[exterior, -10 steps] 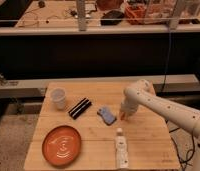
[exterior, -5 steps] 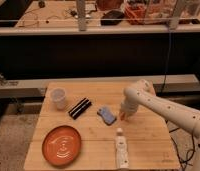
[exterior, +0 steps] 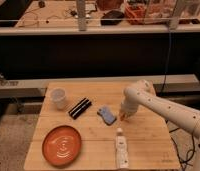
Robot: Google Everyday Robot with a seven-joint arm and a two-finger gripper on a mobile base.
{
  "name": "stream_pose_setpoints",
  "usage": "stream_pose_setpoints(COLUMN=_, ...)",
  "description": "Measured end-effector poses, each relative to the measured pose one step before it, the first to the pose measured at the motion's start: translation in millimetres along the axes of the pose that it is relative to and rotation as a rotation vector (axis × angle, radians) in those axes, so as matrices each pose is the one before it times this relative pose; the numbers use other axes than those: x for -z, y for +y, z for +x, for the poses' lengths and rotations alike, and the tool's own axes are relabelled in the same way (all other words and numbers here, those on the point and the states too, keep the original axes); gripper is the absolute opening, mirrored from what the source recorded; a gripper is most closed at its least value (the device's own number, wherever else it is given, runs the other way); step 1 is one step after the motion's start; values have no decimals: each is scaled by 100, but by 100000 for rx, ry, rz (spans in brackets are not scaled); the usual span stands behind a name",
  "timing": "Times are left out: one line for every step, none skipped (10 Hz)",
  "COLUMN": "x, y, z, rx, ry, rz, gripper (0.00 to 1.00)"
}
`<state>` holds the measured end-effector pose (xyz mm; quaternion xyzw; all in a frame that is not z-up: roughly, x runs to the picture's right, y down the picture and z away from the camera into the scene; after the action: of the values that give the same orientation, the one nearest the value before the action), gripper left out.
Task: Drag the pepper across the table
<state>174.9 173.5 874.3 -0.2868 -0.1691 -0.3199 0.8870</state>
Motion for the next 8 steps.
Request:
stream_pose_setpoints(x=36, y=-21, z=-21, rx=2, ry=-28, rz=-17, gripper=0)
stream_pose_setpoints(x=119, y=64, z=-33, rx=-21, ry=-55, rz=-168, gripper=0)
stream_pose_setpoints(x=3, y=51, z=-23, rx=7, ry=-55, rz=-120, gripper=0)
stream_pose_setpoints(x=-9, y=33, z=-17, rx=-115, ry=9, rz=-31, gripper=0)
stream_pose_setpoints(x=-116, y=75, z=-139, rx=-519, ry=-122, rz=50, gripper=0)
stream_pose_setpoints(x=-24, y=73, z=-33, rx=-332, ry=-88, rz=57, gripper=0)
stream_pose_setpoints(x=68, y=-12, z=-51, rx=91, ry=-46, rz=-118, gripper=0)
stream_pose_setpoints(x=70, y=73, z=-97, rx=55, ry=-153, rz=-209, gripper=0)
